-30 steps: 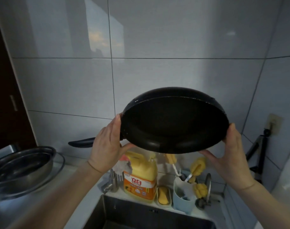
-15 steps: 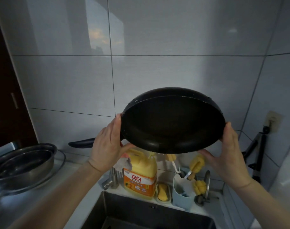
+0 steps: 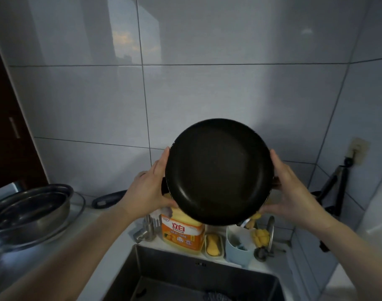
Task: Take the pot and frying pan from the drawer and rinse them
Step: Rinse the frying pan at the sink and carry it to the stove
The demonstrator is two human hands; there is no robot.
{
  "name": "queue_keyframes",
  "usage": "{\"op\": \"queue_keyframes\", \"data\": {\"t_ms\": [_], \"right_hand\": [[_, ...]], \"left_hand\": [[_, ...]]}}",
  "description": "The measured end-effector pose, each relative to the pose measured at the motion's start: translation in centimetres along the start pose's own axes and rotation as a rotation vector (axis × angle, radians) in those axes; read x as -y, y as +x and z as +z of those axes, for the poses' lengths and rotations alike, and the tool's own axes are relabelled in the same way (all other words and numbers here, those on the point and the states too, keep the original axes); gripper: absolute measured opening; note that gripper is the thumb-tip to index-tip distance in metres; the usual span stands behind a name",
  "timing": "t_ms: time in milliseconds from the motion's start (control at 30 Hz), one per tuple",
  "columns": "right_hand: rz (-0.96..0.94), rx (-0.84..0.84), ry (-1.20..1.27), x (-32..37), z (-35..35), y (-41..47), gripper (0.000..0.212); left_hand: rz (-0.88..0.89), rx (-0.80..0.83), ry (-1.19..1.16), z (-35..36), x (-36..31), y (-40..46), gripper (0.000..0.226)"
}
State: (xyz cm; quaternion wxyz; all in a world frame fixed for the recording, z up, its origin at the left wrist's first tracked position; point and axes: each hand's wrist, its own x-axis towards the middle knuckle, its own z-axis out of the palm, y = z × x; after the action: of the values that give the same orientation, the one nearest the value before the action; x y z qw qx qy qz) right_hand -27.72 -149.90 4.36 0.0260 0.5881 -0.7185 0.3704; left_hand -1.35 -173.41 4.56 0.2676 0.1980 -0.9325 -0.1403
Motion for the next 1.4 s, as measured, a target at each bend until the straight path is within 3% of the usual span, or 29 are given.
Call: {"op": "queue_keyframes", "data": {"t_ms": [100,267,533,667,900,1000,1300,1400], "right_hand": [[0.071,0.203,0.143,-1.0,-0.4,-0.2,0.143],[0.124,0.445,0.343,-1.8,-0.1,-1.7,0.119],[0.270,0.522,0.327,-2.5,0.8,-3.5,0.124],[0.309,0.517,0.355,-2.7,0.9,-4.8,0.128],[0.349,0.420,0.422,-1.5,0.0,-10.6,0.112],[0.394,0.356,0.401,-1.3,-0.9,-14.2,0.109],[0.625,0.102,0.398,0.8,-7.8,-29.8,0.113],[0.672,0.011,0.356,3.0,-11.2,-36.9,0.112]], "left_hand": [[-0.071,0.233,-0.166,0.4,0.6,0.4,0.132],[-0.193,0.598,-0.213,0.9,1.4,-0.7,0.119],[-0.228,0.741,-0.200,2.0,1.6,-1.6,0.120],[-0.198,0.754,-0.204,2.0,0.7,-1.6,0.114],[-0.066,0.829,-0.171,3.3,-1.7,-1.5,0.101],[-0.003,0.856,-0.167,4.5,-3.6,-1.4,0.106],[0.166,1.096,-0.264,9.5,-16.2,-2.3,0.119],[0.294,1.090,-0.218,11.4,-22.3,-4.1,0.110]]}}
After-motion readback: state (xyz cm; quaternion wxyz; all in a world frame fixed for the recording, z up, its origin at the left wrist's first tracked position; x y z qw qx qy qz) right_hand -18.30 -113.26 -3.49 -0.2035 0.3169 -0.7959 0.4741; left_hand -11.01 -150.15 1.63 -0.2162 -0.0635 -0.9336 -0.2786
